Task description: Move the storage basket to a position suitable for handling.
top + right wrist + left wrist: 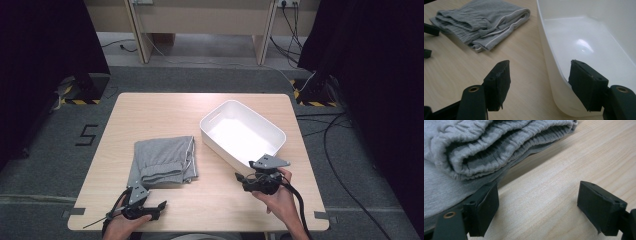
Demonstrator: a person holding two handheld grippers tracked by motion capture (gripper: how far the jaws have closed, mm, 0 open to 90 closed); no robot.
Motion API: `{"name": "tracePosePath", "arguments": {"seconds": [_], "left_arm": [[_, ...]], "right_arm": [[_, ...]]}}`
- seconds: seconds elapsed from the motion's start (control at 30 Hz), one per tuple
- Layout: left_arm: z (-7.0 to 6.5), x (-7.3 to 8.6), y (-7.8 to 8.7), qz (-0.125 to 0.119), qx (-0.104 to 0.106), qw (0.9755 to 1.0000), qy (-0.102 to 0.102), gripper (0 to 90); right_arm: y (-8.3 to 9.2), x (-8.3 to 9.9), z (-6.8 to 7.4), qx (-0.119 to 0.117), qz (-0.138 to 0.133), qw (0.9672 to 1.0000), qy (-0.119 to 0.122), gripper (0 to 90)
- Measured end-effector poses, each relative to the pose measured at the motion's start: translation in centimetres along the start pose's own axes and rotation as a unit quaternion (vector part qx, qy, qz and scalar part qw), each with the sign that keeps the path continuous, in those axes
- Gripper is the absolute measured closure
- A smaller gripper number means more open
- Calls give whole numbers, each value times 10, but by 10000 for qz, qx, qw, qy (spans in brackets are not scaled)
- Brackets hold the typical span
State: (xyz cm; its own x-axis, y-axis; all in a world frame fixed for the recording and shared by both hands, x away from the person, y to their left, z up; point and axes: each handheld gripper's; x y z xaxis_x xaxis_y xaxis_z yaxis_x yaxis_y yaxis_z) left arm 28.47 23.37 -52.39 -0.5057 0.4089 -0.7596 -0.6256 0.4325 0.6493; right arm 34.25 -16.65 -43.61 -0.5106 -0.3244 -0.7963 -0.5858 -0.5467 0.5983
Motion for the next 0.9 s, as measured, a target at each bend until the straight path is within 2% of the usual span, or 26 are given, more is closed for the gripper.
{"name": "tracePosePath", "arguments": {"seconds": [0.1,0.2,0.33,0.47,0.53,0.63,0.7,0.77,0.83,0.9], "left_arm": [[0,0,0,1,1,10000,-3,165],[0,0,0,2,1,10000,-5,165],[0,-1,0,34,-4,10000,10,165],[-4,-4,-1,19,11,10000,35,197],[-10,-7,0,-31,124,9999,2,227],[-23,-14,1,-152,252,9995,-128,226],[-31,-20,1,-212,394,9988,-192,225],[-34,-23,0,-243,452,9984,-218,226],[-41,-34,-2,-402,552,9974,-219,225],[-44,-43,-5,-463,595,9967,-287,225]], "right_arm": [[1,1,8,-140,8,9999,5,343],[5,0,10,-278,-53,9996,-34,362],[17,-10,-3,-131,-266,9995,-53,362],[27,-21,-29,153,-379,9990,-164,369],[30,-26,-46,374,-385,9984,-198,386],[32,-32,-72,593,-349,9973,-273,432],[32,-34,-89,823,-323,9956,-300,461],[32,-36,-105,878,-307,9949,-391,490],[30,-39,-119,1013,-238,9938,-380,522],[25,-41,-131,1021,-125,9940,-370,556]]}}
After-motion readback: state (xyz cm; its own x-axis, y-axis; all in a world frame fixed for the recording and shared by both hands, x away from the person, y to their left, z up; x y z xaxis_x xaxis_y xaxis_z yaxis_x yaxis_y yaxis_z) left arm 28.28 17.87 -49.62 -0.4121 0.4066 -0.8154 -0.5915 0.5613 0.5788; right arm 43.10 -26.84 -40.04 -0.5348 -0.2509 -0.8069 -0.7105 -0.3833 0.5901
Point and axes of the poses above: each handheld gripper's, and its own axes: y roughly backward along the jaws, x roughly out of its underside, z roughly to its left, and after that the axes turned 5 degrees about -y, right-handed
